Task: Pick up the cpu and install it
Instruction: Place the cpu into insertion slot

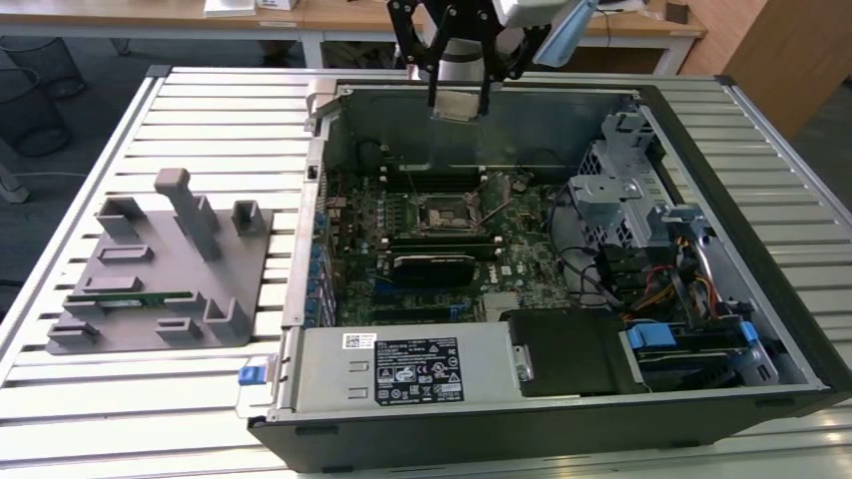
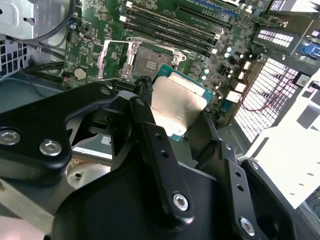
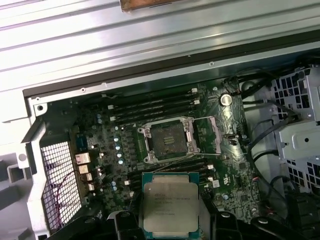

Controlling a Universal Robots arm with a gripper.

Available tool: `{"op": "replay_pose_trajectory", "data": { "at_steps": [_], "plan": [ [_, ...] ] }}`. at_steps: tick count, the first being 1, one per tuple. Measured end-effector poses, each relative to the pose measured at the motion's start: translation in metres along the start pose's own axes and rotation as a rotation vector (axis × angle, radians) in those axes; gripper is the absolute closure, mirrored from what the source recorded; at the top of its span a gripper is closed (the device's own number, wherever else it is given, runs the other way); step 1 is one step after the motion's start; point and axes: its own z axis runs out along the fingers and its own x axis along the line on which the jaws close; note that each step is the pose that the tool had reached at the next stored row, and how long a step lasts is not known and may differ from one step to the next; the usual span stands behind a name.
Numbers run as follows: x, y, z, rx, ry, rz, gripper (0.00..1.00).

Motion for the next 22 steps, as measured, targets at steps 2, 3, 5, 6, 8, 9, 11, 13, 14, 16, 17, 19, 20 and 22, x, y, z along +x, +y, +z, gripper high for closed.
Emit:
{"op": "replay_pose_trajectory", "data": {
  "at_steps": [2,3,5,6,8,9,11,13,14,16,17,19,20,22],
  "plan": [
    [0.0001,0.0,0.0001,0.0001,0.0002,0.009,0.47],
    [0.0001,-0.0001,0.0001,0.0001,0.0003,0.014,0.47],
    [0.0001,0.0,0.0002,-0.0001,0.0003,0.022,0.47],
    [0.0001,0.0,0.0002,-0.0001,0.0003,0.026,0.47],
    [0.0001,0.0,0.0003,-0.0002,0.0004,0.034,0.47],
    [0.0001,0.0,0.0003,-0.0003,0.0005,0.038,0.47],
    [0.0001,0.0,0.0003,-0.0004,0.0005,0.047,0.47],
    [0.0001,0.0,0.0003,-0.0006,0.0006,0.055,0.47],
    [0.0001,0.0,0.0004,-0.0007,0.0006,0.06,0.47],
    [0.0001,0.0,0.0004,-0.0008,0.0007,0.071,0.47],
    [0.0001,0.0,0.0005,-0.0009,0.0008,0.077,0.47],
    [0.0001,0.0,0.0005,-0.001,0.0009,0.087,0.47],
    [0.0001,0.0,0.0005,-0.0011,0.0009,0.092,0.47],
    [0.0001,0.0,0.0006,-0.0013,0.001,0.101,0.47]
  ]
}}
